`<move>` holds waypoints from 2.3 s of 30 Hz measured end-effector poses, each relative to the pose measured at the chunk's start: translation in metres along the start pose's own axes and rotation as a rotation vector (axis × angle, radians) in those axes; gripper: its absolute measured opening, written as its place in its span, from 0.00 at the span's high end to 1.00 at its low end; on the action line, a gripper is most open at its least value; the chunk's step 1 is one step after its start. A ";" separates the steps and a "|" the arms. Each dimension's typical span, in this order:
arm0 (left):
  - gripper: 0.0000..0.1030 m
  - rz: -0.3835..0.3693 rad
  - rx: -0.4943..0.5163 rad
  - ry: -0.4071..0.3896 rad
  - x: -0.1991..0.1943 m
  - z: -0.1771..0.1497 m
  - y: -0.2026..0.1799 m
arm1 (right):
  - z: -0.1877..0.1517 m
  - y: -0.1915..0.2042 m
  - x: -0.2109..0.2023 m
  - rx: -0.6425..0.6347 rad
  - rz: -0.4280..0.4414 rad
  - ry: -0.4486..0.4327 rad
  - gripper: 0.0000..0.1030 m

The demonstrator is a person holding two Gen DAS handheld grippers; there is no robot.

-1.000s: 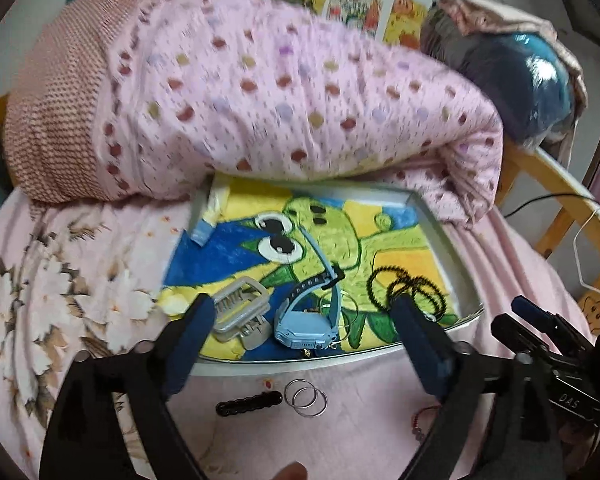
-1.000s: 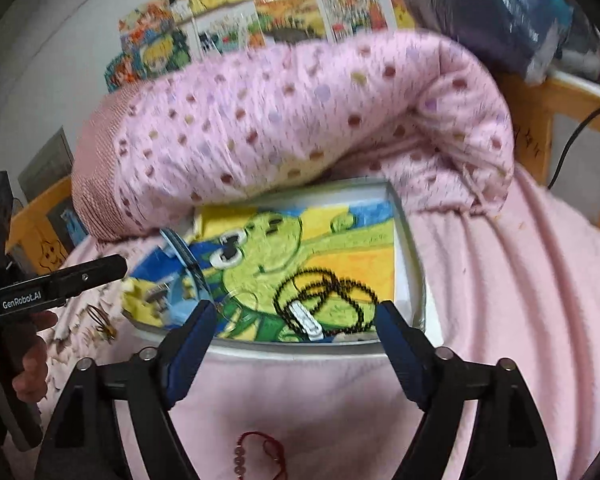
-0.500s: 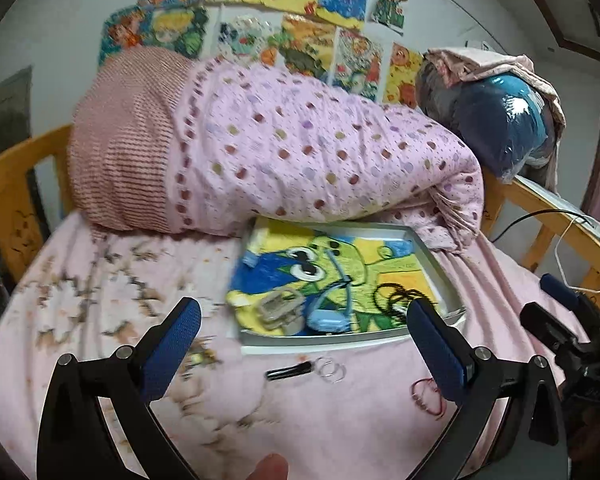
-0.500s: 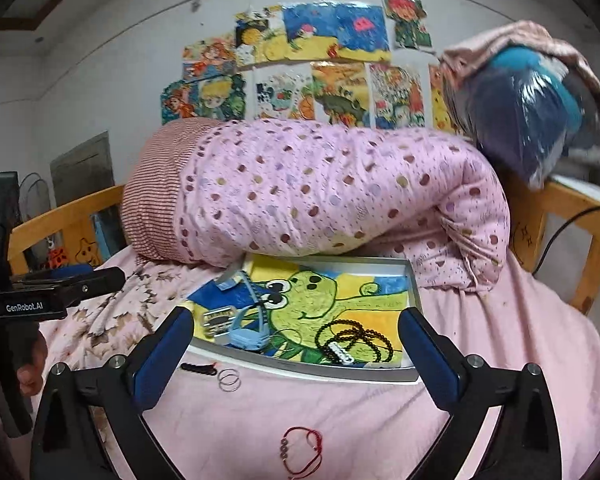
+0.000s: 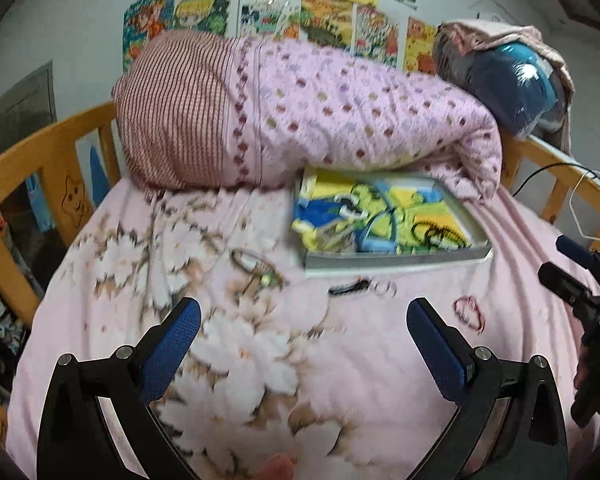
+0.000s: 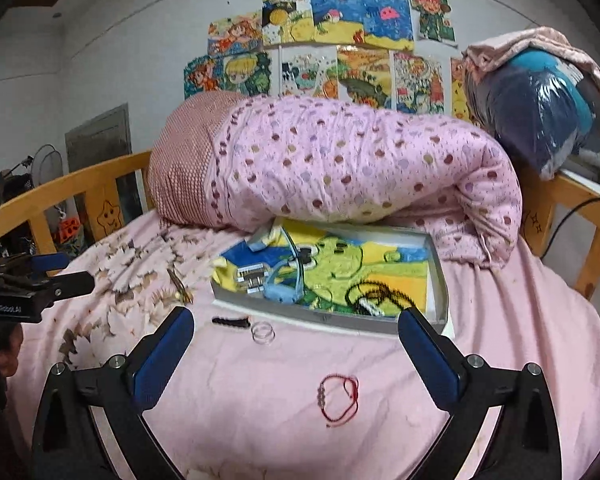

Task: Organize jewelry
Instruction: 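Lift both open grippers away from the tray, then grasp the brown cord with green flower with left while right grasps the black hair tie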

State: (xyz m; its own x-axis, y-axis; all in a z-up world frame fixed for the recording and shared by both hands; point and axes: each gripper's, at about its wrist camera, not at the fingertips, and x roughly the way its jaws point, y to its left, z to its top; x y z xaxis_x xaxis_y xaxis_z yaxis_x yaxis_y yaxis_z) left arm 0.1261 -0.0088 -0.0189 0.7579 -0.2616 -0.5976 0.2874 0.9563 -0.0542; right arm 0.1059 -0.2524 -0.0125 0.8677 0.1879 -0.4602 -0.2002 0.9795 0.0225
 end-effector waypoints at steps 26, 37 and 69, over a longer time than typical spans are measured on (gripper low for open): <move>0.02 0.029 -0.090 0.208 0.051 -0.028 0.033 | -0.051 0.006 0.057 0.045 0.000 0.289 0.00; 0.02 0.004 -0.138 0.146 0.084 -0.013 0.053 | -0.052 0.017 0.102 -0.056 0.048 0.342 0.00; 0.70 -0.256 -0.284 0.165 0.183 0.031 0.085 | -0.025 0.064 0.231 -0.404 0.316 0.409 0.51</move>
State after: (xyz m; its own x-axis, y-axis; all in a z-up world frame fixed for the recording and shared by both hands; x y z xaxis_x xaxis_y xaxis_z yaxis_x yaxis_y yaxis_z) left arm 0.3066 0.0204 -0.1081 0.5727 -0.4930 -0.6549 0.2635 0.8672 -0.4225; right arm 0.2818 -0.1485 -0.1396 0.5118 0.3414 -0.7883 -0.6412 0.7625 -0.0861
